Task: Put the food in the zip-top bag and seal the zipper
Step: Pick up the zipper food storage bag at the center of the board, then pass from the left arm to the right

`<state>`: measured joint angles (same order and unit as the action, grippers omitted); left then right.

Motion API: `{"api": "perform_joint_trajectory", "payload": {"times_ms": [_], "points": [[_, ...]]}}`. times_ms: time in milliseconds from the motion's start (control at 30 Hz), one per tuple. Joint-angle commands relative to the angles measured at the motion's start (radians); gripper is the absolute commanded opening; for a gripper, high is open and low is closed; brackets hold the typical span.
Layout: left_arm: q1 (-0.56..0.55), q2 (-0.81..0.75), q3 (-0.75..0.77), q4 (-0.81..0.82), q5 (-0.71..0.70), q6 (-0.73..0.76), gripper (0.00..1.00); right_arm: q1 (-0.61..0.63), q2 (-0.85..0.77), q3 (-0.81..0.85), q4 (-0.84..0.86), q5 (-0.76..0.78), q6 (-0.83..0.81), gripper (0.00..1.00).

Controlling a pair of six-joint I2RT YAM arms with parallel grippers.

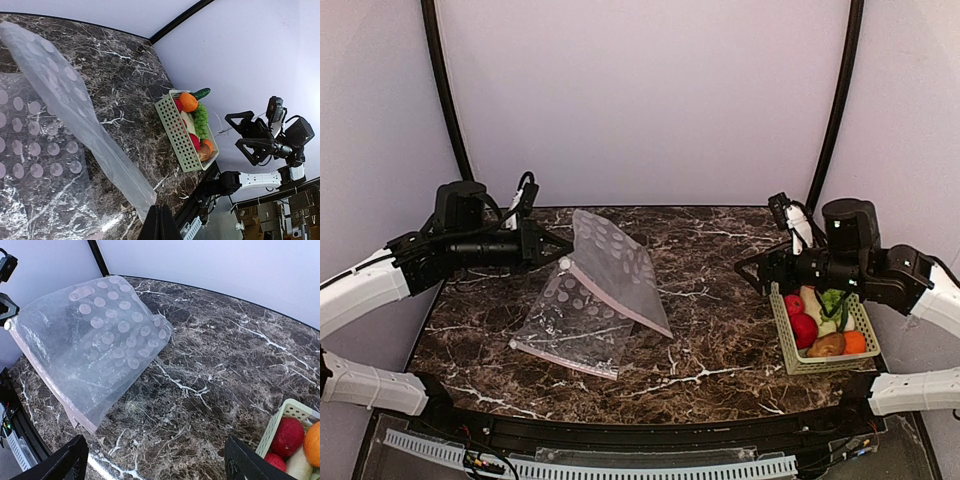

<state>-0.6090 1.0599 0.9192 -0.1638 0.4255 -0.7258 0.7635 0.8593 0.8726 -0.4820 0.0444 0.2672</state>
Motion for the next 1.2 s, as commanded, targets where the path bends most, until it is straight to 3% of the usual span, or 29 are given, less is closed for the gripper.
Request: {"api": "perform_joint_trajectory", "payload": {"times_ms": [0,267,467,733,1167], "points": [[-0.099,0.02,0.044,0.052,-0.093,-0.081,0.01,0.127,0.041,0.077,0.06,0.143,0.011,0.92],[-0.255,0.076,0.069,0.217,-0.16,-0.186,0.01,0.438,0.203,0.209,0.095,0.36,-0.023,0.91],[-0.301,0.101,0.099,0.235,-0.209,-0.19,0.01,0.608,0.344,0.303,0.137,0.493,-0.044,0.9],[-0.321,0.092,0.071,0.256,-0.238,-0.201,0.01,0.681,0.506,0.374,0.16,0.607,-0.029,0.86],[-0.331,0.077,0.049,0.27,-0.251,-0.222,0.01,0.677,0.677,0.476,0.134,0.85,-0.062,0.77]]}}
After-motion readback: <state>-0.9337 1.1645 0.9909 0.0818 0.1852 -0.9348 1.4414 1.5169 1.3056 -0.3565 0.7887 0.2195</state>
